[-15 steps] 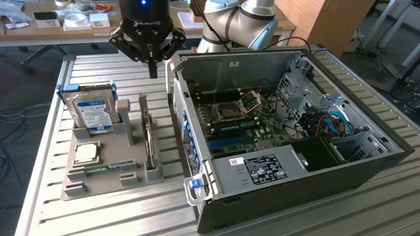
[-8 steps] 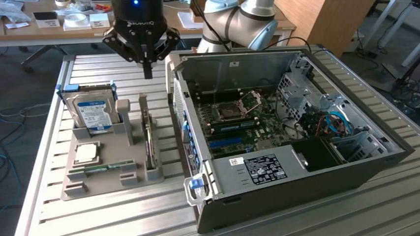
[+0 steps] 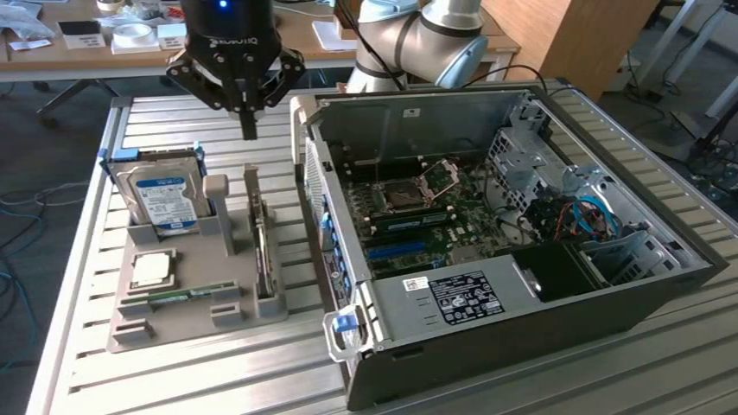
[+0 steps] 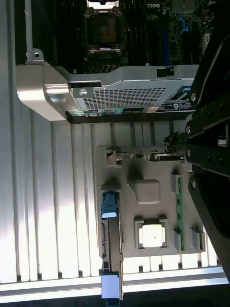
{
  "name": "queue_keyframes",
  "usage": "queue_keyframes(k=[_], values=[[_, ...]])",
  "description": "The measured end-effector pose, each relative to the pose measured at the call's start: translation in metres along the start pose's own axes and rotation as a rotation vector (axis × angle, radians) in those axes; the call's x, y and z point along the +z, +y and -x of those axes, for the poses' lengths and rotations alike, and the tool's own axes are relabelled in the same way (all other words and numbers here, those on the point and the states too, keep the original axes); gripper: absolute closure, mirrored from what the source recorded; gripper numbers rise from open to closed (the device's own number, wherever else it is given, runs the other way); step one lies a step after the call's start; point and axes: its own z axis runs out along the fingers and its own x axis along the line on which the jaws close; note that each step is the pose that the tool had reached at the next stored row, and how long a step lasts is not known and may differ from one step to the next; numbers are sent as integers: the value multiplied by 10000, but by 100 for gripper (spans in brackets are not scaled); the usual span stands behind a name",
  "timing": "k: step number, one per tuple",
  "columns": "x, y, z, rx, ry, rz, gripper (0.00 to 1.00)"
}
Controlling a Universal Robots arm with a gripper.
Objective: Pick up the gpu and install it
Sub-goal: 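Reach for the gpu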
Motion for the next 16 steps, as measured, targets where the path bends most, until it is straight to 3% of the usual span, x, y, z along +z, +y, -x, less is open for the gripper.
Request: queue_keyframes(k=[16], values=[[-1,-8,-98,-2,0,0,89]])
